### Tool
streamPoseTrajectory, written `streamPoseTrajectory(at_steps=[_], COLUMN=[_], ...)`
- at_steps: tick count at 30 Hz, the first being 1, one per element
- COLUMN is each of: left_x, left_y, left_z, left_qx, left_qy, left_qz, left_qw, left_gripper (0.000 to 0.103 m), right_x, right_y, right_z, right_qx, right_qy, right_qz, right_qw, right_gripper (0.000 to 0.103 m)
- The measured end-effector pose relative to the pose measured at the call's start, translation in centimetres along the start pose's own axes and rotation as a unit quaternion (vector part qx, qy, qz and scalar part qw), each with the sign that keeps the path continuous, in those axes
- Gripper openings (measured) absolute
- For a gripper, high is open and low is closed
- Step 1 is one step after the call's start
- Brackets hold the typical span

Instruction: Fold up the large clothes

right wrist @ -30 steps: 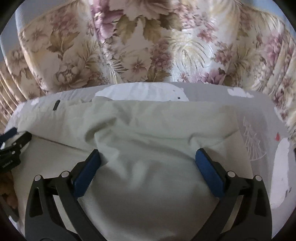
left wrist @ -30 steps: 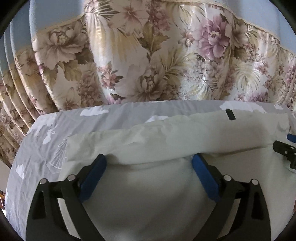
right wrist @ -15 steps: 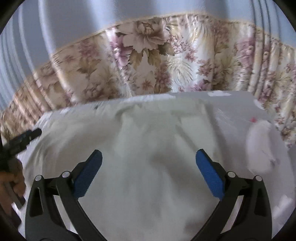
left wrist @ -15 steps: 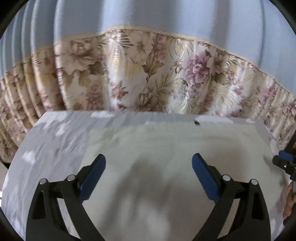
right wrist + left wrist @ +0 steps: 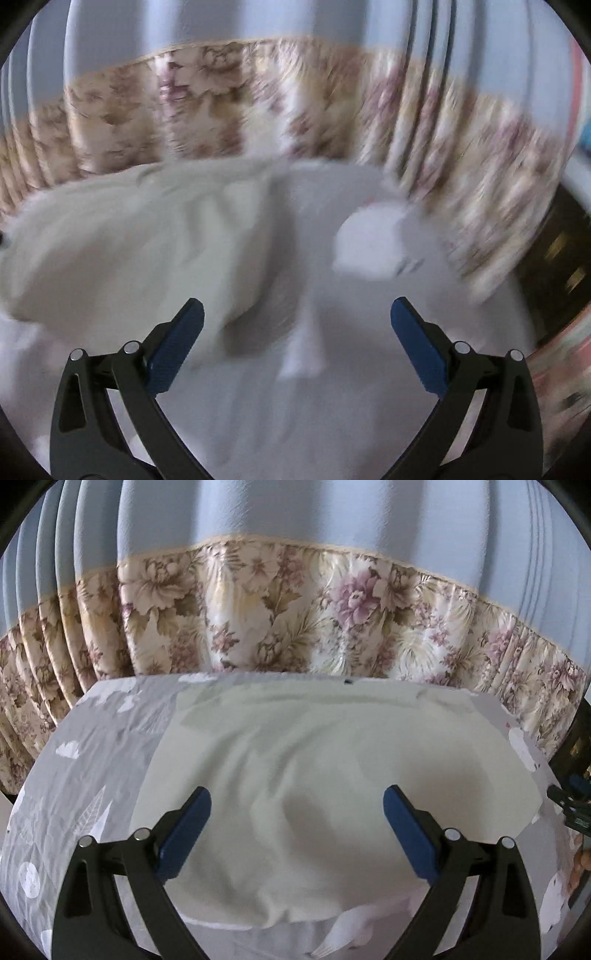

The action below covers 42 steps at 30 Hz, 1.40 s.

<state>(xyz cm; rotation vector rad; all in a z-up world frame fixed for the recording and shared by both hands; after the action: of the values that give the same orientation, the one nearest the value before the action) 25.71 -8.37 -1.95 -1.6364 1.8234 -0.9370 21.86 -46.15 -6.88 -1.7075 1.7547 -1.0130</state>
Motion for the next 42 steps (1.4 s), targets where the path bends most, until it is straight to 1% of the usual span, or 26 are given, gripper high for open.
streamPoseTrajectory(at_steps=[1, 4, 5, 7, 9, 10, 13, 15, 16, 19, 21, 22, 23, 24, 26, 30, 32, 33, 34, 36, 37, 38, 40, 41, 42], left_x=[0.3, 1.8, 2.0, 2.3, 2.3, 2.2, 1.7, 1.1, 0.9, 0.3, 0.3, 0.4, 0.7, 1.0, 1.1, 1.1, 1.4, 1.4, 1.4, 1.5, 1.5, 1.5, 1.4, 1.4, 1.3], left_y=[-0.2, -0.8, -0.9, -1.3, -1.6, -1.7, -1.7, -1.5, -1.5, -1.2, -1.2, -1.3, -1.3, -1.3, -1.1, -0.2, -0.1, -0.1, -0.1, -0.1, -0.2, -0.2, -0.3, -0.3, -0.3], left_z=[0.1, 1.2, 1.4, 2.2, 3.3, 3.8, 5.3, 6.4, 6.9, 8.1, 8.4, 8.5, 8.6, 8.6, 8.6, 9.5, 9.7, 9.7, 9.7, 9.7, 9.7, 9.7, 9.7, 9.7, 9.7], left_qx=[0.001, -0.005, -0.004, -0.002, -0.004, -0.005, -0.009, -0.014, -0.017, -0.02, -0.017, -0.013, -0.014, -0.014, -0.009, -0.012, -0.011, -0.011, -0.012, -0.012, -0.012, -0.012, -0.01, -0.01, -0.011], left_qy=[0.001, 0.008, 0.008, 0.002, 0.003, 0.004, 0.012, 0.01, 0.012, 0.016, 0.019, 0.018, 0.019, 0.024, 0.022, 0.016, 0.009, 0.009, 0.011, 0.013, 0.013, 0.014, 0.015, 0.015, 0.016], left_qz=[-0.001, -0.001, 0.001, 0.003, -0.006, -0.011, -0.026, -0.032, -0.033, -0.04, -0.041, -0.042, -0.038, -0.03, -0.02, -0.013, -0.003, -0.004, -0.005, -0.009, -0.009, -0.011, -0.012, -0.011, -0.013], left_qw=[1.0, 1.0, 1.0, 1.0, 1.0, 0.9999, 0.9995, 0.9993, 0.9993, 0.9989, 0.9988, 0.9989, 0.999, 0.9992, 0.9995, 0.9997, 0.9999, 0.9999, 0.9999, 0.9998, 0.9998, 0.9998, 0.9998, 0.9998, 0.9997], left_gripper=[0.095, 0.095, 0.095, 0.095, 0.095, 0.094, 0.095, 0.094, 0.094, 0.094, 0.094, 0.095, 0.095, 0.095, 0.095, 0.096, 0.098, 0.098, 0.099, 0.099, 0.099, 0.099, 0.099, 0.099, 0.099], right_x=[0.0, -0.3, -0.4, -1.0, -2.6, -3.5, -5.4, -5.7, -5.8, -6.7, -7.1, -7.5, -7.5, -7.5, -7.7, -8.0, -8.1, -8.1, -8.0, -7.9, -7.9, -7.8, -7.5, -7.5, -7.8], right_y=[-0.5, -2.0, -2.6, -3.5, -4.0, -3.9, -2.8, -2.4, -2.3, -2.0, -1.9, -2.0, -2.0, -2.0, -2.0, -2.0, -2.0, -2.1, -2.2, -2.4, -2.4, -2.5, -3.2, -3.5, -3.8], right_z=[0.6, 3.4, 4.4, 6.4, 8.0, 8.9, 10.9, 11.2, 11.1, 10.5, 10.2, 10.0, 9.7, 9.7, 9.7, 9.8, 9.8, 9.7, 9.7, 9.5, 9.4, 9.2, 8.4, 8.0, 7.6], right_qx=[-0.001, -0.023, -0.026, -0.038, -0.056, -0.07, -0.097, -0.098, -0.095, -0.082, -0.085, -0.09, -0.088, -0.086, -0.076, -0.073, -0.07, -0.068, -0.066, -0.064, -0.063, -0.059, -0.038, -0.031, -0.023], right_qy=[0.005, -0.05, -0.07, -0.096, -0.124, -0.131, -0.15, -0.157, -0.161, -0.171, -0.176, -0.192, -0.199, -0.201, -0.201, -0.195, -0.189, -0.188, -0.184, -0.18, -0.182, -0.179, -0.158, -0.153, -0.156], right_qz=[-0.007, 0.038, 0.055, 0.072, 0.07, 0.063, 0.051, 0.058, 0.066, 0.059, 0.058, 0.057, 0.057, 0.058, 0.054, 0.043, 0.034, 0.032, 0.031, 0.031, 0.032, 0.033, 0.029, 0.026, 0.017], right_qw=[1.0, 0.998, 0.996, 0.992, 0.988, 0.987, 0.983, 0.981, 0.98, 0.98, 0.979, 0.976, 0.974, 0.974, 0.975, 0.977, 0.979, 0.979, 0.98, 0.981, 0.981, 0.982, 0.986, 0.987, 0.987], right_gripper=[0.1, 0.1, 0.099, 0.098, 0.076, 0.073, 0.073, 0.073, 0.074, 0.074, 0.074, 0.074, 0.074, 0.074, 0.074, 0.075, 0.069, 0.061, 0.046, 0.032, 0.027, 0.025, 0.02, 0.019, 0.017])
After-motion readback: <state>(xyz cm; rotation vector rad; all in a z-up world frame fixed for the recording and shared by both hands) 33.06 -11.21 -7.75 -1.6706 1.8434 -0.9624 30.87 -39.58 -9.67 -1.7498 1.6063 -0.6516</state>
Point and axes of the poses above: each gripper's, at about its wrist camera, not at the fingertips, and z roughly the way its jaws point, x to its right, y to its underside, the point moved 9 cm from there along z, roughly the way its jaws point
